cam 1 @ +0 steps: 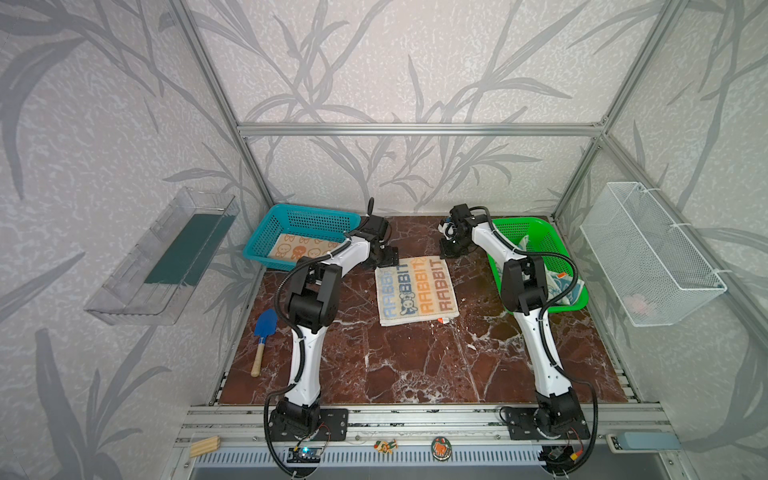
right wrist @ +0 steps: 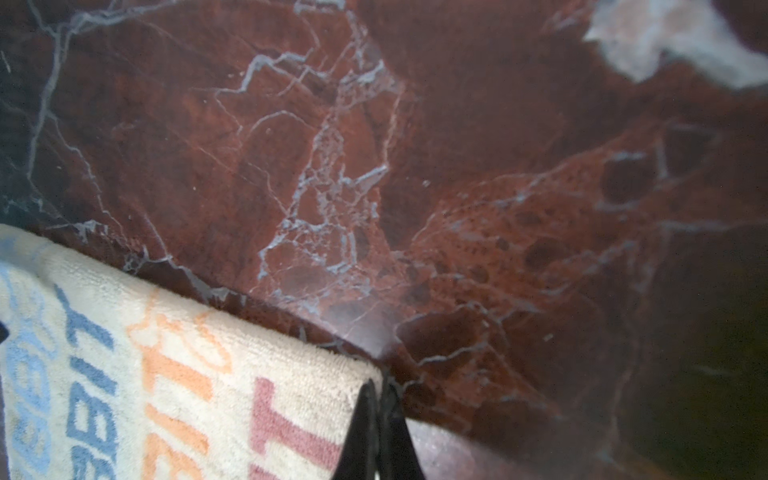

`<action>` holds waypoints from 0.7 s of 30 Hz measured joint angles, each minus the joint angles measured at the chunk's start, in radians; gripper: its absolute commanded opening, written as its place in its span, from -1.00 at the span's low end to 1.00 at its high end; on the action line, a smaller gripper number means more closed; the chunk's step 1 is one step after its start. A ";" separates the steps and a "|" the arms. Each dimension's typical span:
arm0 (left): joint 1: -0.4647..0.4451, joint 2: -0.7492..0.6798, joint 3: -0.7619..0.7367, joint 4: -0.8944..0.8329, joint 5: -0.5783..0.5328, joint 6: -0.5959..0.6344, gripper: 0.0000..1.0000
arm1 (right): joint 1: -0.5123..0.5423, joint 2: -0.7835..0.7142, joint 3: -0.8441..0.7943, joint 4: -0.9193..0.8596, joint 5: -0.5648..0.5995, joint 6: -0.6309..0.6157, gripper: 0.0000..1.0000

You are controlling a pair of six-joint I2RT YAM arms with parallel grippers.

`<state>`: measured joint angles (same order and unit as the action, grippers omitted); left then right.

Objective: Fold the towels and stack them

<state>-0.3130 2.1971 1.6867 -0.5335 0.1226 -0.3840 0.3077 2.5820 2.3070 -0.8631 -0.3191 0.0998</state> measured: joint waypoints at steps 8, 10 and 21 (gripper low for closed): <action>0.033 0.045 0.058 -0.030 0.030 0.013 0.46 | -0.001 0.000 0.000 -0.002 -0.004 -0.005 -1.00; 0.037 0.055 0.068 -0.034 0.033 0.018 0.36 | -0.001 0.000 0.000 -0.002 -0.004 -0.008 -1.00; 0.041 0.068 0.076 -0.040 0.034 0.046 -0.15 | -0.007 0.000 -0.006 0.002 -0.019 -0.015 -1.00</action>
<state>-0.2722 2.2646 1.7630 -0.5739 0.1562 -0.3378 0.3004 2.5820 2.3013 -0.8616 -0.3378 0.0845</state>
